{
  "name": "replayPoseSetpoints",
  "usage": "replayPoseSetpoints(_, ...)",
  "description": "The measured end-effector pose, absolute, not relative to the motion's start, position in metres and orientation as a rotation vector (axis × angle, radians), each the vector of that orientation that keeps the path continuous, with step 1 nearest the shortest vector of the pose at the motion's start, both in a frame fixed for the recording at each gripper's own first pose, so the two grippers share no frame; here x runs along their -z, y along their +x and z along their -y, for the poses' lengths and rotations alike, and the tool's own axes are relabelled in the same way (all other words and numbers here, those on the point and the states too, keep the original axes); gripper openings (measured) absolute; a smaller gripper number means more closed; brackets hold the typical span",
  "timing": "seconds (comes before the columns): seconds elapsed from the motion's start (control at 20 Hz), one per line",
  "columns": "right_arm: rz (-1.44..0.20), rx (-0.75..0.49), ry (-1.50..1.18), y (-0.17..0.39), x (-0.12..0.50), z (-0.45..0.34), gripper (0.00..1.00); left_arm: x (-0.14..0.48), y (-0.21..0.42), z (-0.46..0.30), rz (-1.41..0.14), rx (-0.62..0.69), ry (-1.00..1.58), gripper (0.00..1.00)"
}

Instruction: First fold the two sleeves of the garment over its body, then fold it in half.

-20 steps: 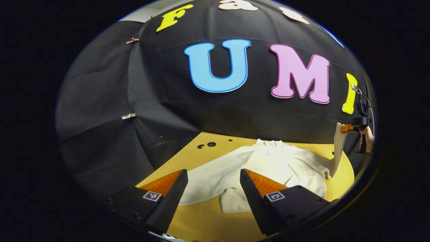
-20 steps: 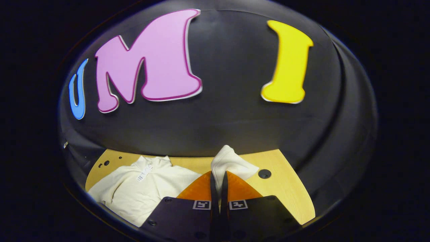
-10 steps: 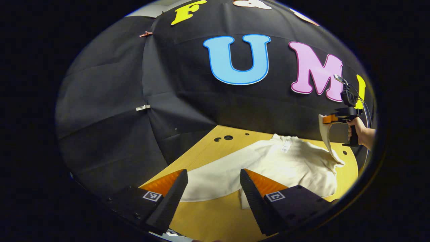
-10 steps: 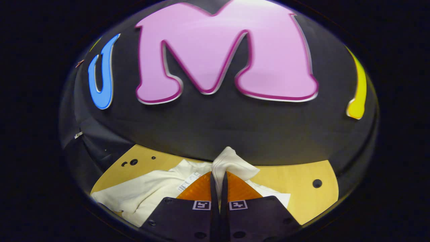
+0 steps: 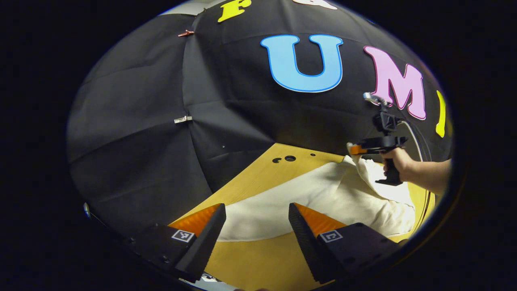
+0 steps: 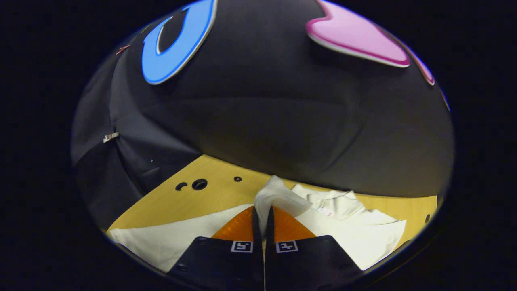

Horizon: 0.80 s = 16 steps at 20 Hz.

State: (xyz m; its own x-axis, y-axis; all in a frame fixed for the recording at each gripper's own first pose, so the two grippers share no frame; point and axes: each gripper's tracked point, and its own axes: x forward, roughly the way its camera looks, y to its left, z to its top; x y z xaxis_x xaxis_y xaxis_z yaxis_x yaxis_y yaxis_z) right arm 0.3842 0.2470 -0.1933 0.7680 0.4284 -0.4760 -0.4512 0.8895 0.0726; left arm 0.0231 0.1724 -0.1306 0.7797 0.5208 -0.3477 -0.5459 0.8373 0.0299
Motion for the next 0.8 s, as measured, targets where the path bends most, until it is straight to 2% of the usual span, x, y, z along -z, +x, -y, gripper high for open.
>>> replayPoseSetpoints(0.2, -0.582, -0.546, -0.007, 0.367, 0.232, -0.294, 0.22, 0.152, 0.022, -0.183, -0.37, -0.61, -0.107, 0.96)
replayPoseSetpoints(0.25, -0.586, -0.567, 0.039, 0.361, 0.23, -0.303, 0.52, 0.16, 0.019, -0.189, -0.381, -0.629, -0.121, 0.96)
replayPoseSetpoints(0.3, -0.582, -0.579, 0.086, 0.356, 0.223, -0.309, 0.49, 0.168, 0.018, -0.195, -0.389, -0.65, -0.136, 0.96)
replayPoseSetpoints(0.35, -0.568, -0.572, 0.123, 0.354, 0.216, -0.307, 0.76, 0.177, 0.016, -0.202, -0.402, -0.674, -0.153, 0.96)
replayPoseSetpoints(0.45, -0.528, -0.533, 0.147, 0.357, 0.205, -0.286, 0.93, 0.197, 0.015, -0.222, -0.427, -0.73, -0.195, 0.96)
replayPoseSetpoints(0.55, -0.481, -0.478, 0.125, 0.364, 0.191, -0.253, 0.99, 0.213, 0.013, -0.244, -0.438, -0.781, -0.234, 1.0)
replayPoseSetpoints(0.65, -0.452, -0.419, 0.111, 0.372, 0.177, -0.216, 0.98, 0.224, 0.012, -0.264, -0.441, -0.828, -0.258, 0.96)
replayPoseSetpoints(0.8, -0.416, -0.331, 0.118, 0.38, 0.154, -0.156, 0.99, 0.235, 0.01, -0.289, -0.45, -0.884, -0.294, 0.96)
